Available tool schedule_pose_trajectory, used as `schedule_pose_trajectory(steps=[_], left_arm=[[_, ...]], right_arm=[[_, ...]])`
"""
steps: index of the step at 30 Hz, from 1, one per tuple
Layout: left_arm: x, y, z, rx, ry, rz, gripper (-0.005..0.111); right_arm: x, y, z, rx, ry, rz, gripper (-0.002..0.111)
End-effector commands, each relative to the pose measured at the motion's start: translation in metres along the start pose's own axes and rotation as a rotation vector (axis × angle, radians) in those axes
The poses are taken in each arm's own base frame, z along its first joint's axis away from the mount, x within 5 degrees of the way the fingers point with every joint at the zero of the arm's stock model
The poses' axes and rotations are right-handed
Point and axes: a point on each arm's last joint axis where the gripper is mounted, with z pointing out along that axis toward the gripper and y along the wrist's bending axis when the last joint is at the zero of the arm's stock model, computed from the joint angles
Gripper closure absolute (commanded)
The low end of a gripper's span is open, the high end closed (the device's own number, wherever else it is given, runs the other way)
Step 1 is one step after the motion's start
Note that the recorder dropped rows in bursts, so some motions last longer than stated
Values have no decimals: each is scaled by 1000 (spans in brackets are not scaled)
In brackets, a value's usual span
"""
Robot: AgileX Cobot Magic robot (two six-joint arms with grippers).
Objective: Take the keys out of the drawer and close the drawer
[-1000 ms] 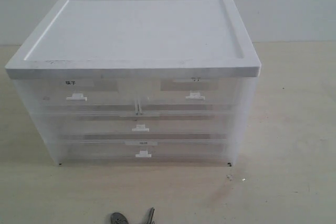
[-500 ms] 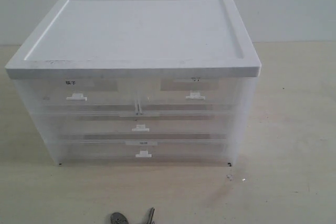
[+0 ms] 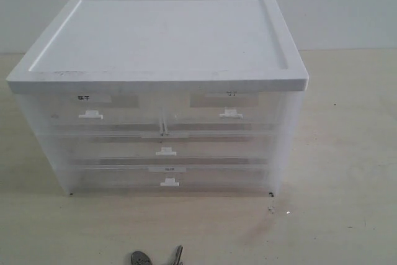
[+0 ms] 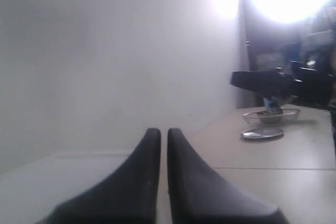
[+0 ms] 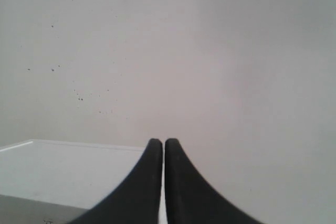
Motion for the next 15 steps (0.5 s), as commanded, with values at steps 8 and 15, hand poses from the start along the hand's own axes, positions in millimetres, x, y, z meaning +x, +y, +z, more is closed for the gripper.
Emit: schedule_pose_trajectory(steps=[8, 15], left_arm=[[9, -2, -2, 9, 87, 74, 102], [14, 21, -16, -314, 173, -70, 102]], right_arm=[[1, 0, -1, 3, -2, -5, 108], [1, 0, -1, 3, -2, -5, 108]])
